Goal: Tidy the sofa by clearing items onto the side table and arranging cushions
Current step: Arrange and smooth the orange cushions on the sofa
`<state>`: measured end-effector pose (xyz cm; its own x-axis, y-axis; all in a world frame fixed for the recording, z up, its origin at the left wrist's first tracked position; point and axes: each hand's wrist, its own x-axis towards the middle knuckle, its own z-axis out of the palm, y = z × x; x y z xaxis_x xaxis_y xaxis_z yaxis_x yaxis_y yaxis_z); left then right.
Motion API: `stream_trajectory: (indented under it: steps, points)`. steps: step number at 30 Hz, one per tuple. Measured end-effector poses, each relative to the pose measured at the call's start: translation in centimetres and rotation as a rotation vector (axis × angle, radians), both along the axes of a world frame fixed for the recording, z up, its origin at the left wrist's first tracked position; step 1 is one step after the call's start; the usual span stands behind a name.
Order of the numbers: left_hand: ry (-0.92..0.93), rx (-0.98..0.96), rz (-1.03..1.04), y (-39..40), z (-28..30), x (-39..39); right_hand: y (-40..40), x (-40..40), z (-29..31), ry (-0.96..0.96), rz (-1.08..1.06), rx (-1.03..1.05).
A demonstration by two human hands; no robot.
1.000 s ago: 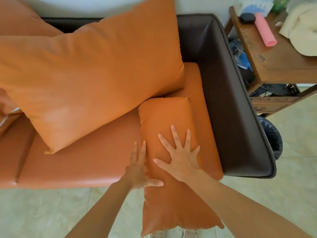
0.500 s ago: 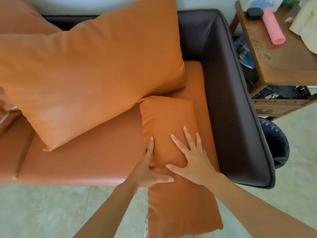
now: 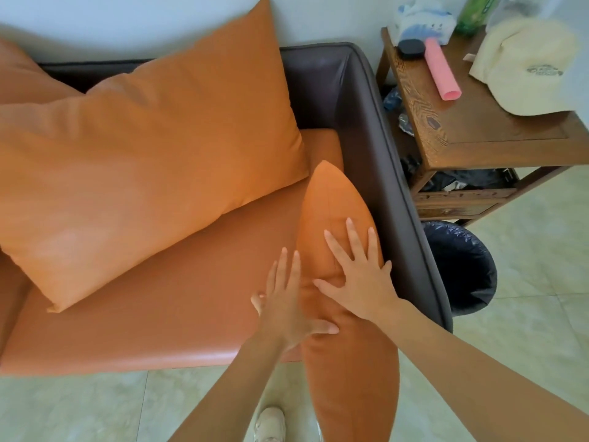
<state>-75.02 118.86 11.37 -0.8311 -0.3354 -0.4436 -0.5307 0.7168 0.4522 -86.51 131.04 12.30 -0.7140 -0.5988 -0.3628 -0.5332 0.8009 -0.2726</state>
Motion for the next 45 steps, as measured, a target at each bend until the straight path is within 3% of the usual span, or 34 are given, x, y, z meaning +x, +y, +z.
stream_trajectory:
  steps: [4, 9, 14, 22, 28, 32, 37, 45]
  points:
    - [-0.107, 0.025, -0.137, -1.3, -0.3, -1.4, -0.5, 0.2, -0.2, -0.01, -0.015, 0.017]
    - [-0.162, 0.241, -0.232, -2.3, -1.2, -1.6, -1.4, -0.2, -0.5, -0.024, -0.022, -0.001]
    - [-0.069, 0.325, -0.308, -2.5, -1.5, -1.5, -0.9, -0.8, -0.9, -0.065, 0.013, -0.126]
    - [0.086, 0.546, -0.203, -2.3, -0.9, -3.1, -0.7, -1.8, -1.0, -0.134, -0.042, -0.493]
    - [0.22, 0.429, -0.214, -4.8, 0.8, -9.1, -3.6, -6.7, -0.5, -0.1, -0.159, -0.729]
    - [0.185, 0.306, -0.226, -5.3, 0.9, -13.5, -5.1, -11.5, -2.2, -0.124, -0.121, -0.641]
    - [0.154, 0.18, -0.229, -3.4, 0.6, -14.4, -4.5, -11.4, -1.6, 0.026, -0.034, -0.294]
    - [-0.041, 0.022, -0.417, -8.0, 0.3, -11.4, -4.1, -10.5, -0.9, 0.108, 0.069, -0.209]
